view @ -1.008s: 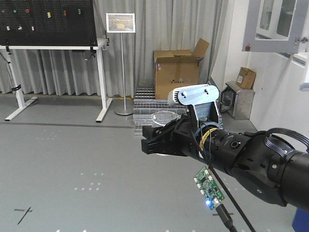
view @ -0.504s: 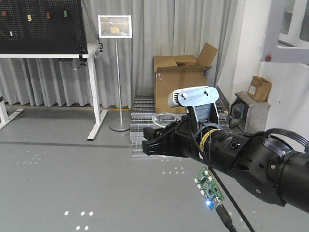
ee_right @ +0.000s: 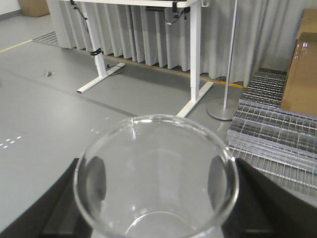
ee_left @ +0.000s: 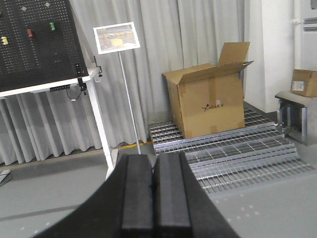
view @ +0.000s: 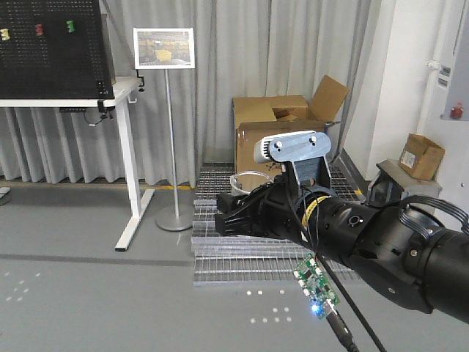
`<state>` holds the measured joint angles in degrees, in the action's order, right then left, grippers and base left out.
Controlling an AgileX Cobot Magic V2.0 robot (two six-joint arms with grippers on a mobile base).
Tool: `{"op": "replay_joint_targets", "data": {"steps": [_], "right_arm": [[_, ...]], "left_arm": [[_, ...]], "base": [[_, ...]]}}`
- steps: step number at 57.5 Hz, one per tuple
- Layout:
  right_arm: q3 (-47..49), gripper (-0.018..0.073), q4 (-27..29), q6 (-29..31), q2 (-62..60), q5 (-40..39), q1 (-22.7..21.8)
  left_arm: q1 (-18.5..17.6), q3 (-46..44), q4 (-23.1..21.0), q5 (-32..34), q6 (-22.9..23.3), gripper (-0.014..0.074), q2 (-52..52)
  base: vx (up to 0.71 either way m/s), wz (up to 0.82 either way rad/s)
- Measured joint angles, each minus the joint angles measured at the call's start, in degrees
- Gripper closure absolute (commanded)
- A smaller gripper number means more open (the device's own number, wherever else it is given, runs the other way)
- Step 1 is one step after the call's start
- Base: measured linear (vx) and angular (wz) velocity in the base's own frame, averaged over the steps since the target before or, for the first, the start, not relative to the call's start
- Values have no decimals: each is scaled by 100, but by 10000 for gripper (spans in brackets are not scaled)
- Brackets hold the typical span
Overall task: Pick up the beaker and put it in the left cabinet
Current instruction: 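Carry the beaker in the right gripper to the open cabinet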
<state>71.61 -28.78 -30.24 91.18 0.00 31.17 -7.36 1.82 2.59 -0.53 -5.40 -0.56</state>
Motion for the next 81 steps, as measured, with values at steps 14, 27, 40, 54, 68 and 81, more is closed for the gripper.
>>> {"op": "replay_joint_targets", "data": {"steps": [14, 27, 40, 54, 68, 81], "right_arm": [[0, 561, 0, 0, 0, 0, 0], [0, 561, 0, 0, 0, 0, 0], [0, 561, 0, 0, 0, 0, 0], [0, 561, 0, 0, 0, 0, 0], [0, 561, 0, 0, 0, 0, 0], [0, 561, 0, 0, 19, 0, 0]], "left_arm": [[0, 0, 0, 0, 0, 595, 0], [0, 0, 0, 0, 0, 595, 0], [0, 0, 0, 0, 0, 595, 0], [0, 0, 0, 0, 0, 595, 0], [0, 0, 0, 0, 0, 595, 0], [0, 0, 0, 0, 0, 595, 0]], "base": [[67, -5], [60, -4], [54, -3], [47, -12], [38, -33], [30, -61]]}}
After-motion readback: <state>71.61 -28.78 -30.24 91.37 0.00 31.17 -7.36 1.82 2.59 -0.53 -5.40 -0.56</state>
